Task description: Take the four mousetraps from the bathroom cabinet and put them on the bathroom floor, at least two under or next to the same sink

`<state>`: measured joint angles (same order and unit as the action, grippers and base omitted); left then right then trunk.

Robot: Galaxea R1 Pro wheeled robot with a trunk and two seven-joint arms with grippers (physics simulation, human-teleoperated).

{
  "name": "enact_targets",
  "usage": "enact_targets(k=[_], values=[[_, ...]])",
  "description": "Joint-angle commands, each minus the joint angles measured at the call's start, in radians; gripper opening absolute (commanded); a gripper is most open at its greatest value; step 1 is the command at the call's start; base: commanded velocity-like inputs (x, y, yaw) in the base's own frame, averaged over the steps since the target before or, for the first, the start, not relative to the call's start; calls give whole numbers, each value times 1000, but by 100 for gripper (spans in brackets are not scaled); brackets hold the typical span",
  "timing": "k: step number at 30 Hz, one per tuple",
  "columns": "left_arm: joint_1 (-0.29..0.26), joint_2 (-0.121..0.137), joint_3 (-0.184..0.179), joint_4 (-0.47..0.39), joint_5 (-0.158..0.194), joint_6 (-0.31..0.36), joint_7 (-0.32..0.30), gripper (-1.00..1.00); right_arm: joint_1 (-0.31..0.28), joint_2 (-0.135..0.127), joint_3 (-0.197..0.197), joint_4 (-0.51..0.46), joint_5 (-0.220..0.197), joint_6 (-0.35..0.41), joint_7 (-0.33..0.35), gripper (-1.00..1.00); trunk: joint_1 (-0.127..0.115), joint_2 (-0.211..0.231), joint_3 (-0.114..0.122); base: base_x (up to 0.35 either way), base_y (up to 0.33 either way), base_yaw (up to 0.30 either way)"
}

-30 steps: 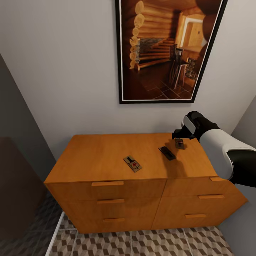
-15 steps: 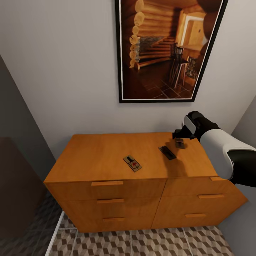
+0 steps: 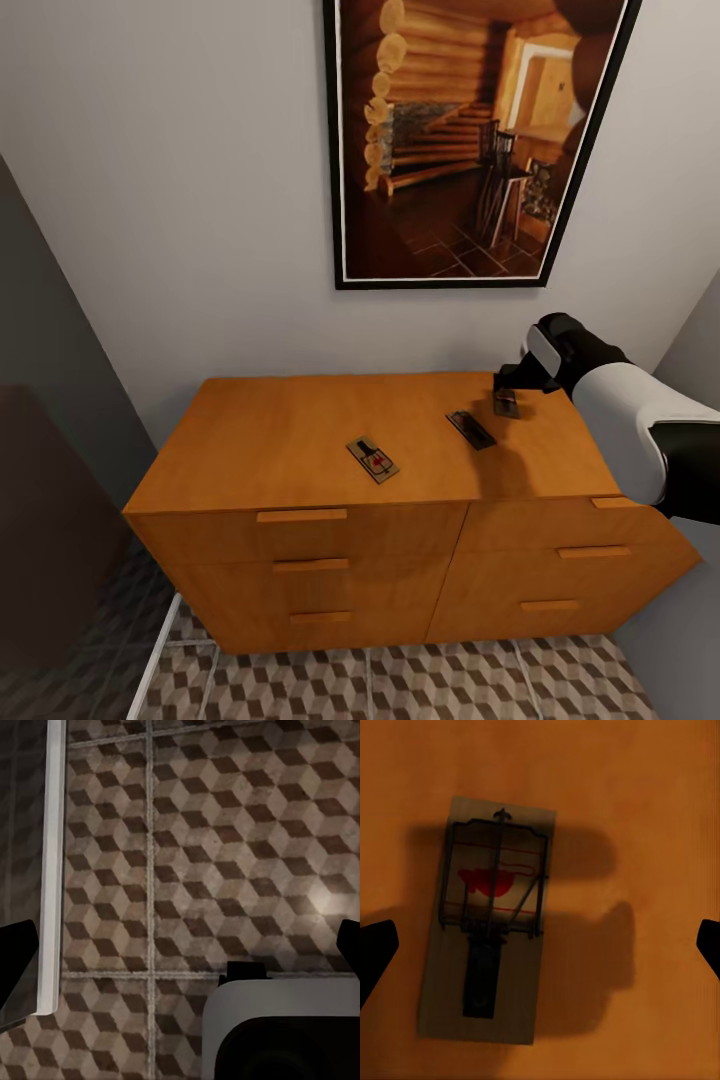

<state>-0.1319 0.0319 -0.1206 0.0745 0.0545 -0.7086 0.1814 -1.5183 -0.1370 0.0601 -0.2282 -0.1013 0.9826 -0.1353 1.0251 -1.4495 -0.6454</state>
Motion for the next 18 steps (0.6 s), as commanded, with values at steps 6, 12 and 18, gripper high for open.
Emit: enact_targets(k=[6, 12, 18], values=[[-2, -1, -9, 4, 5, -5, 3, 100, 0, -4, 6, 0, -12, 4, -6, 100, 0, 0, -1, 0, 0, 0], [-2, -1, -9, 4, 5, -6, 3, 100, 0, -4, 5, 1, -13, 4, -6, 100, 0, 0, -1, 0, 0, 0], [-2, -1, -9, 4, 5, -6, 3, 100, 0, -2, 4, 1, -14, 3, -5, 100, 0, 0, -1, 0, 0, 0]])
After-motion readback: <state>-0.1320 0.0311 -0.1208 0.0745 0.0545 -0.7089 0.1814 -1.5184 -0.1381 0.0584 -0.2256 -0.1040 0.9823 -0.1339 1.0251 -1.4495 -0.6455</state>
